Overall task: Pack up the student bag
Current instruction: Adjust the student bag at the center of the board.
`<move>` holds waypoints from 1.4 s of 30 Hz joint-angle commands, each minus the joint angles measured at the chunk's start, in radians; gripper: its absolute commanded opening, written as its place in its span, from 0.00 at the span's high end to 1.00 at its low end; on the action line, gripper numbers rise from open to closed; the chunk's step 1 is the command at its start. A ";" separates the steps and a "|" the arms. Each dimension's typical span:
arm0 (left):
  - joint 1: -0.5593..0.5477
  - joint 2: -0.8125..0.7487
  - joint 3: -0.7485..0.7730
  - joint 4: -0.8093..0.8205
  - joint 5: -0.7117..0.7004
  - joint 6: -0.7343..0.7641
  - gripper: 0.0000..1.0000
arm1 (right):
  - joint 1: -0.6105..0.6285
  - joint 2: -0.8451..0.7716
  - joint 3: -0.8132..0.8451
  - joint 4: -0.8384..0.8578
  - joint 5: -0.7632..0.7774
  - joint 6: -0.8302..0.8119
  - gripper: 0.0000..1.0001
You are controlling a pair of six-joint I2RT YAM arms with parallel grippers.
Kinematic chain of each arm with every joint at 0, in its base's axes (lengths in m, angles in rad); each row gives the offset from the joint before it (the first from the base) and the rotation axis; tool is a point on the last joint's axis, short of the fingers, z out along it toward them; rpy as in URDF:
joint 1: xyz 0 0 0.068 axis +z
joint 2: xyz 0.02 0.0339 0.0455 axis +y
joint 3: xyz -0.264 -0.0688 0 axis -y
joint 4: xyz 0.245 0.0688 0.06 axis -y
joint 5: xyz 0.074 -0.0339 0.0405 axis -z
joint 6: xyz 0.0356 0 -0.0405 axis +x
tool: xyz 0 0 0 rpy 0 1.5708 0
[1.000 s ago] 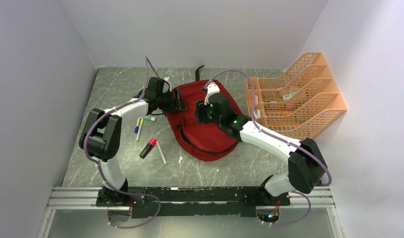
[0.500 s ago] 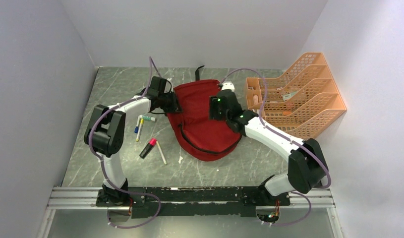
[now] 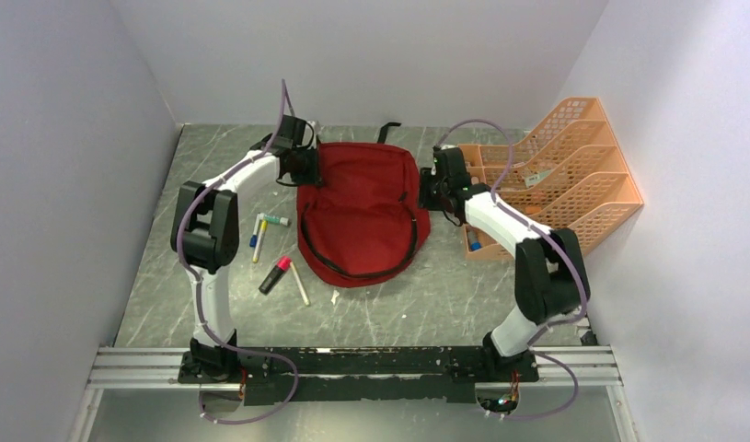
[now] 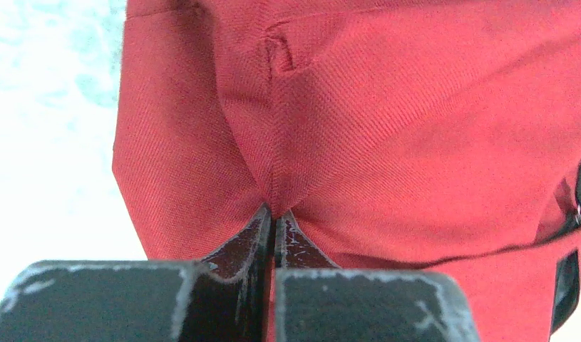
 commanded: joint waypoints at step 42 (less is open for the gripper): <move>0.042 -0.033 -0.020 0.036 -0.011 0.033 0.95 | -0.001 0.328 0.192 -0.056 -0.236 -0.161 0.86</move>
